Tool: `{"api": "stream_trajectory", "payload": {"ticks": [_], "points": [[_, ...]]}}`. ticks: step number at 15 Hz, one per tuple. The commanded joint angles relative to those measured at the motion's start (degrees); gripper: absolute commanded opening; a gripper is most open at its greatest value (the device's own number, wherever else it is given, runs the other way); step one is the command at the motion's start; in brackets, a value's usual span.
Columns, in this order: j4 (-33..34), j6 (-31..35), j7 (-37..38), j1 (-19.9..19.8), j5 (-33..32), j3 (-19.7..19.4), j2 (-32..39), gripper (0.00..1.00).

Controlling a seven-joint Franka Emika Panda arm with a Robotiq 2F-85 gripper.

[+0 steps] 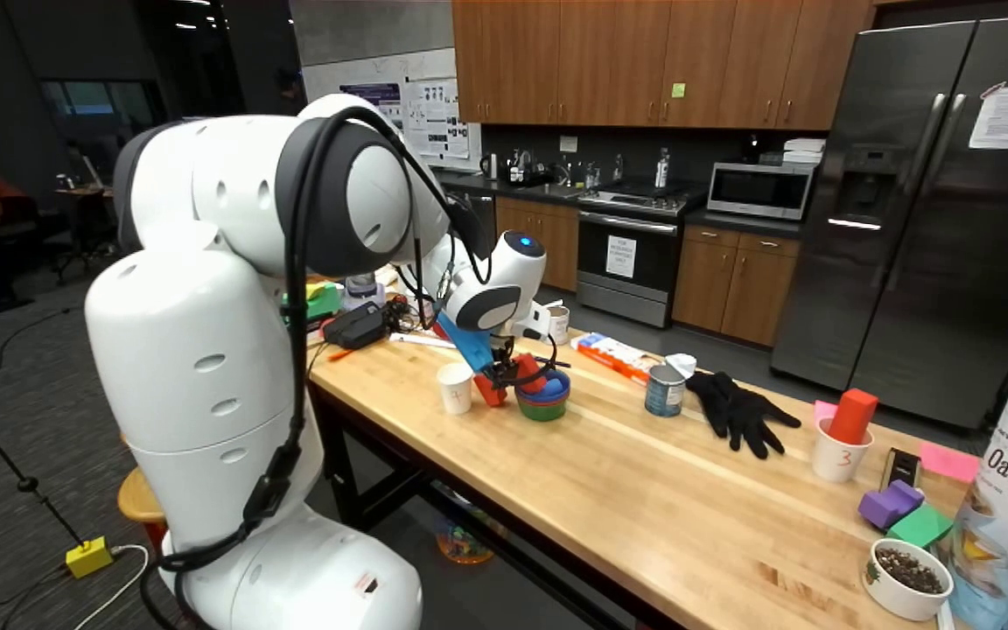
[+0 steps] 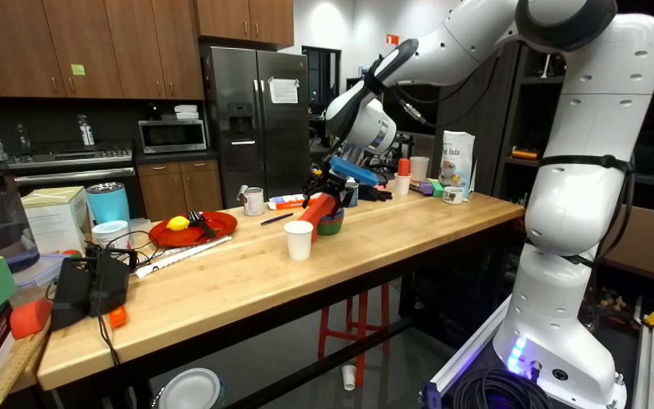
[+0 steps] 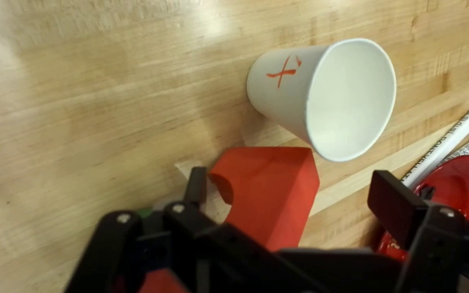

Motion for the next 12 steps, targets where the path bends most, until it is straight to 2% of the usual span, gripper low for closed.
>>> {"api": "stream_trajectory", "payload": {"ticks": [1,12], "points": [[-0.8,-1.6,5.5,-0.4,-3.9,0.0,-1.9,1.00],[-1.9,-5.6,24.6,-0.4,-20.4,1.2,-7.0,1.00]]}}
